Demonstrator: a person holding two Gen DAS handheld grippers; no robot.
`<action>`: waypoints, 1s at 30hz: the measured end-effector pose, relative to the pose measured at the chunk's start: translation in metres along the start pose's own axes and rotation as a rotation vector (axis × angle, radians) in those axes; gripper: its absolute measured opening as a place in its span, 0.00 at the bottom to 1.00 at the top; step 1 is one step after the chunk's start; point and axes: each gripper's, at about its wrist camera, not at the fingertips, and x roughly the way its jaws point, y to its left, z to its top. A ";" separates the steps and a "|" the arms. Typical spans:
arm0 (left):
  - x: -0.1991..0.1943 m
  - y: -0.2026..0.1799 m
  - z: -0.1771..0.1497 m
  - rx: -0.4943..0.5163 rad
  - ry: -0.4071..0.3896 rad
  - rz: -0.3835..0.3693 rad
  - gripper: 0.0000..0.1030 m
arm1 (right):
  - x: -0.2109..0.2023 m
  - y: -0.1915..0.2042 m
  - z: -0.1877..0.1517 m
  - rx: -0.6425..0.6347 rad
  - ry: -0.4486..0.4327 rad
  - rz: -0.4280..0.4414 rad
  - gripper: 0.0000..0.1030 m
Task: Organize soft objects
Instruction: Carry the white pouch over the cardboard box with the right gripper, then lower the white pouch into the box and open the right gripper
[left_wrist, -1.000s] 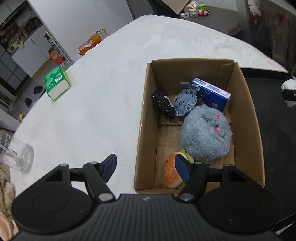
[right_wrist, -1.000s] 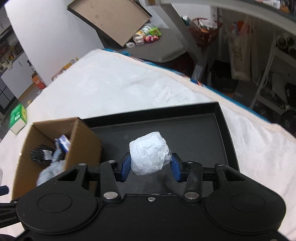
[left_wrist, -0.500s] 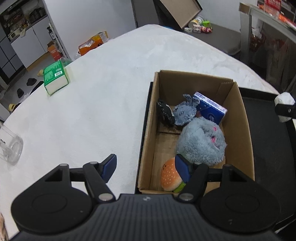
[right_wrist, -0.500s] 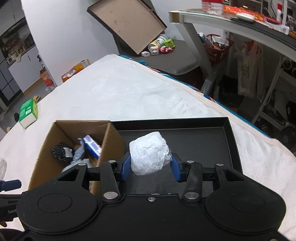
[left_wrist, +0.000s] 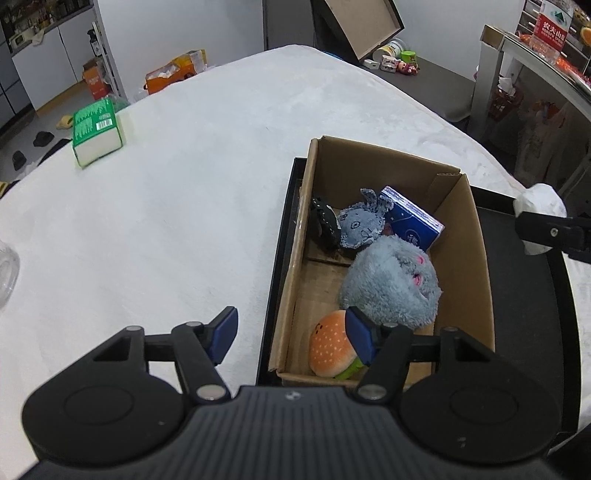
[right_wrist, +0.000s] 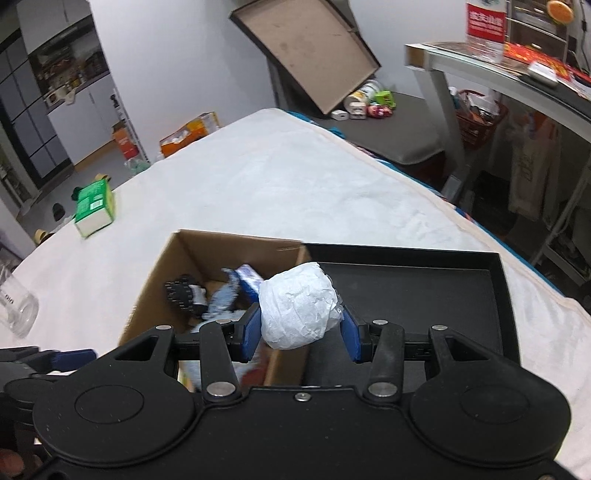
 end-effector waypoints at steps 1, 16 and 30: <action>0.001 0.001 0.000 -0.003 0.003 -0.007 0.56 | 0.000 0.004 0.000 -0.005 0.001 0.005 0.43; 0.013 0.019 -0.002 -0.072 0.064 -0.072 0.12 | 0.007 0.057 0.005 -0.092 0.025 0.057 0.43; 0.015 0.030 -0.003 -0.113 0.063 -0.109 0.10 | 0.024 0.086 0.008 -0.115 0.068 0.109 0.46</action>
